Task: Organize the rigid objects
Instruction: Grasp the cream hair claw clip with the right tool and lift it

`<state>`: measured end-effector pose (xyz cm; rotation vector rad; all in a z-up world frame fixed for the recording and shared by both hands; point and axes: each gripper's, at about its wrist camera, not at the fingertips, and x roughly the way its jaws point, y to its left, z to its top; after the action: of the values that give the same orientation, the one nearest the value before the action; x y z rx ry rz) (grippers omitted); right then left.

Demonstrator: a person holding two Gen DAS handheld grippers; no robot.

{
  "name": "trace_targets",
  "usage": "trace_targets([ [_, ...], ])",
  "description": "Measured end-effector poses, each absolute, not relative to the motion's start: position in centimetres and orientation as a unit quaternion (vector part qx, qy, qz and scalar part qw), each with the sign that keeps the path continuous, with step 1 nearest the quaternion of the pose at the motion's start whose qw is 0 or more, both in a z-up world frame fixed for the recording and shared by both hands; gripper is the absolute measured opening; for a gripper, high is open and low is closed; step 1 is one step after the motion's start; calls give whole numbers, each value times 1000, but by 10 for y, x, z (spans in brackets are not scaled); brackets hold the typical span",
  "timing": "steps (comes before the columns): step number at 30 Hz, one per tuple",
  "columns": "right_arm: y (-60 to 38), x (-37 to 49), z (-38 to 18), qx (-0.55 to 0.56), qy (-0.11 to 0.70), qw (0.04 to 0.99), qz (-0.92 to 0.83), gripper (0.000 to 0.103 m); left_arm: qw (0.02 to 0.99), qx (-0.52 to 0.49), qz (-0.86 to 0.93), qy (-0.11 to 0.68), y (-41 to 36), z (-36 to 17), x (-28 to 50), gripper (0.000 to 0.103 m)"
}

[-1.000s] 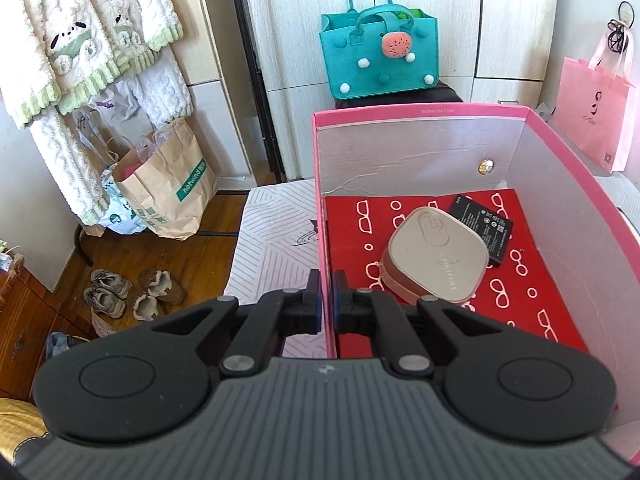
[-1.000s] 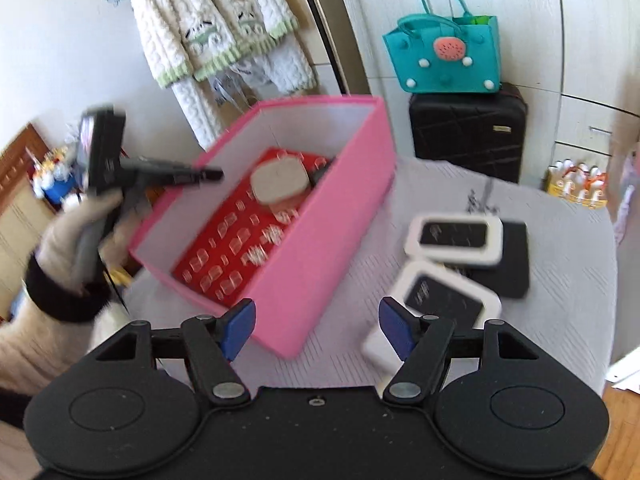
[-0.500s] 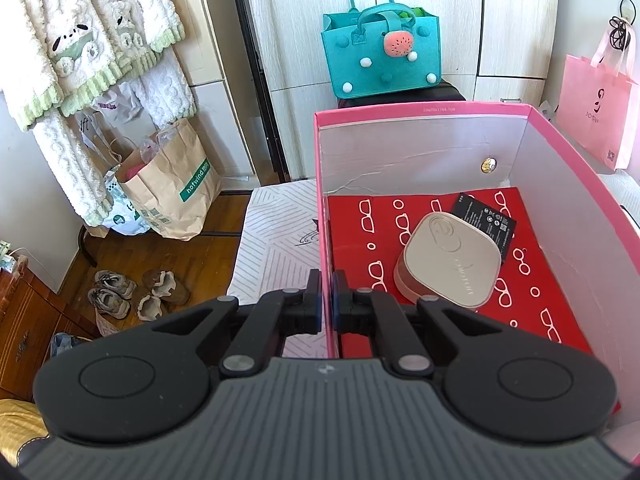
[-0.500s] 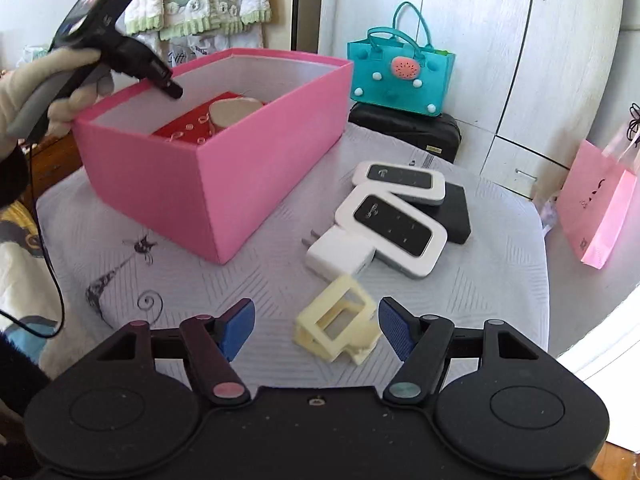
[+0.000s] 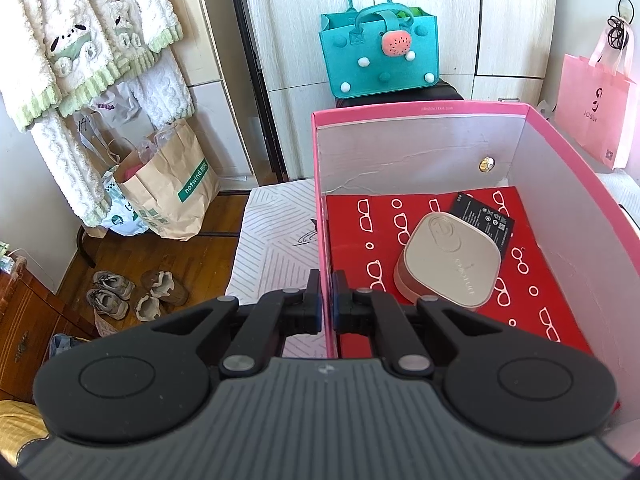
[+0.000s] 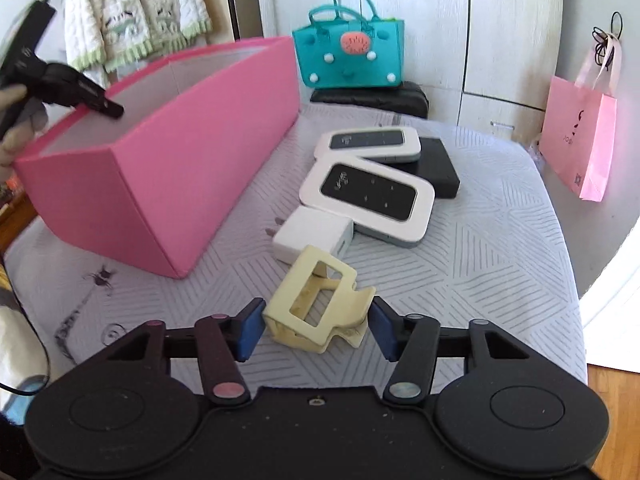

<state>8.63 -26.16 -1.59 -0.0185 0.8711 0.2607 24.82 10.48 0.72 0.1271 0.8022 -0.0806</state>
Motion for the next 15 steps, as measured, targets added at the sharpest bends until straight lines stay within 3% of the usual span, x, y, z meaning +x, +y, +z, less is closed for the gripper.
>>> trace_targets([
  [6,-276,89,-3,24,406,902,146,52,918,60,-44,389,107,7,248,4],
  [15,-295,90,9,72,401,898,164,51,919,50,-47,387,111,7,247,4],
])
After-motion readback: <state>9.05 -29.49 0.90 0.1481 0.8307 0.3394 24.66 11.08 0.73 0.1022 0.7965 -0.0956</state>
